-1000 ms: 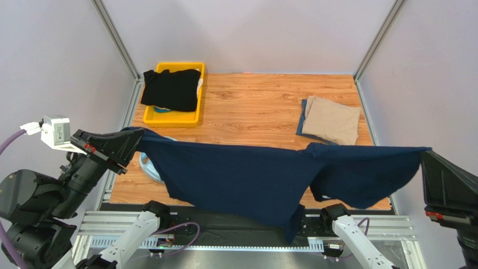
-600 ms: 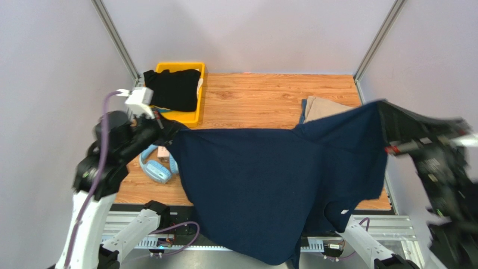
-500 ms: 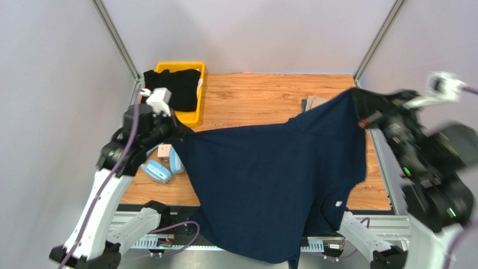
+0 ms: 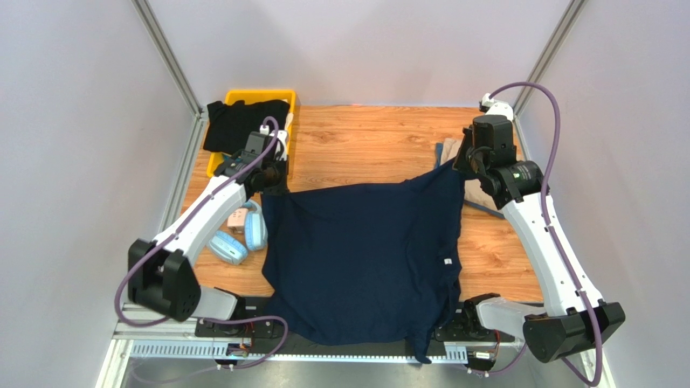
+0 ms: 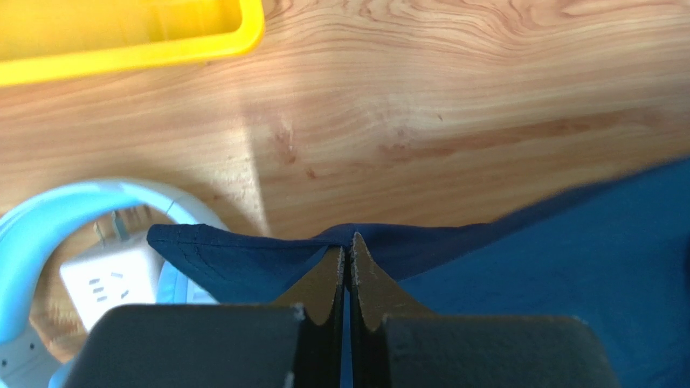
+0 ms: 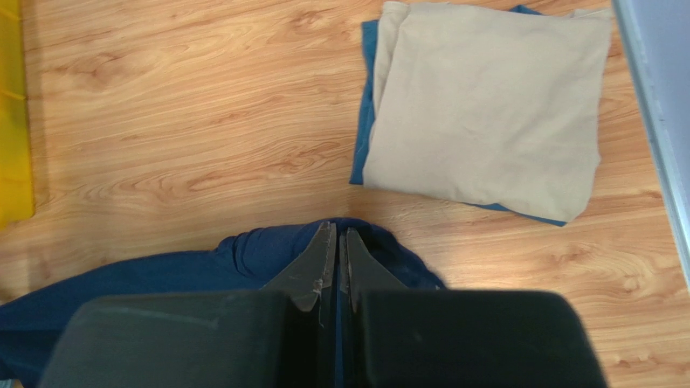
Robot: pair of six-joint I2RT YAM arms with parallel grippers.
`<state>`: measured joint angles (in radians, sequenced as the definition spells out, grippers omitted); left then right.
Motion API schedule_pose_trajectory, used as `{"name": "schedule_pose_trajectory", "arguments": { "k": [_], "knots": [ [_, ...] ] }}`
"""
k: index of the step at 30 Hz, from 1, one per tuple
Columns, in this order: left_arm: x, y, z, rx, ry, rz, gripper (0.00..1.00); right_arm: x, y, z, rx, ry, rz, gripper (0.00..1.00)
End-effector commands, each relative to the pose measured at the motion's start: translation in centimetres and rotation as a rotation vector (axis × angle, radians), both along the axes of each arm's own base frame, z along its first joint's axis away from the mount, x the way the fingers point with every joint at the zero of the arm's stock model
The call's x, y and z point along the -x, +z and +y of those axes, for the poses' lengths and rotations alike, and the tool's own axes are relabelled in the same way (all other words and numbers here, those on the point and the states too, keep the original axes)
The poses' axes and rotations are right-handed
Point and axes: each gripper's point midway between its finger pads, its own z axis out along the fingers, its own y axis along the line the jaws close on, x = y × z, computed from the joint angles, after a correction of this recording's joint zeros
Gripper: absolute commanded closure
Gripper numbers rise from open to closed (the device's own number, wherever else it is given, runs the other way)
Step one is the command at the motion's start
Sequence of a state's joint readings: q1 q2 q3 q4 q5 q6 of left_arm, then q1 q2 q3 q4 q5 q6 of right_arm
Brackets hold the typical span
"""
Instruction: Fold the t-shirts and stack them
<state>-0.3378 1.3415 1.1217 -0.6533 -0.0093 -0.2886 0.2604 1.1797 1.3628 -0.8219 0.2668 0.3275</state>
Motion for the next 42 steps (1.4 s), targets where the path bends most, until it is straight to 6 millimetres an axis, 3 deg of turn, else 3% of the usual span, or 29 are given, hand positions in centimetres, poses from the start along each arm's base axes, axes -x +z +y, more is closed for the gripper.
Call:
{"name": "schedule_pose_trajectory", "arguments": {
  "k": [1, 3, 4, 9, 14, 18, 25, 31, 34, 39, 42],
  "knots": [
    [-4.6, 1.3, -1.0, -0.012, -0.016, -0.071, 1.0, -2.3, 2.7, -1.7, 0.059, -0.091, -0.11, 1.0],
    [-5.5, -0.1, -1.2, -0.033, -0.018, -0.039, 1.0, -3.2, 2.1, -1.6, 0.067, -0.095, -0.097, 1.0],
    [-6.1, 0.4, -1.4, -0.034, -0.02, -0.043, 1.0, -3.6, 1.8, -1.5, 0.073, -0.096, -0.093, 1.0],
    [-8.2, -1.2, -1.8, -0.065, -0.03, -0.008, 1.0, -6.2, 0.2, -1.6, 0.1, -0.092, -0.078, 1.0],
    [-10.3, -1.0, -2.2, -0.081, -0.029, -0.005, 1.0, -8.9, -1.9, -3.2, 0.036, -0.12, -0.001, 1.0],
    [-11.5, -2.3, -2.0, -0.089, -0.016, 0.032, 1.0, -10.9, -3.0, -3.7, 0.017, -0.12, 0.038, 1.0],
    [-12.1, -5.2, -1.3, -0.127, -0.015, 0.104, 1.0, -13.6, -6.1, -3.4, 0.005, -0.104, 0.119, 1.0],
    [-11.0, -8.0, -1.4, -0.126, -0.016, 0.192, 1.0, -13.4, -7.3, -3.2, -0.007, -0.099, 0.154, 1.0],
    [-11.0, -8.5, -1.7, -0.11, -0.01, 0.213, 0.9, -13.2, -8.0, -2.8, -0.022, -0.088, 0.17, 1.0],
    [-11.0, -8.8, -1.6, -0.116, -0.003, 0.221, 0.66, -12.5, -8.7, -2.0, -0.056, -0.056, 0.176, 1.0],
    [-11.0, -8.8, -1.0, -0.139, 0.013, 0.212, 0.62, -12.4, -8.4, -1.8, -0.068, -0.051, 0.162, 1.0]
  ]
}}
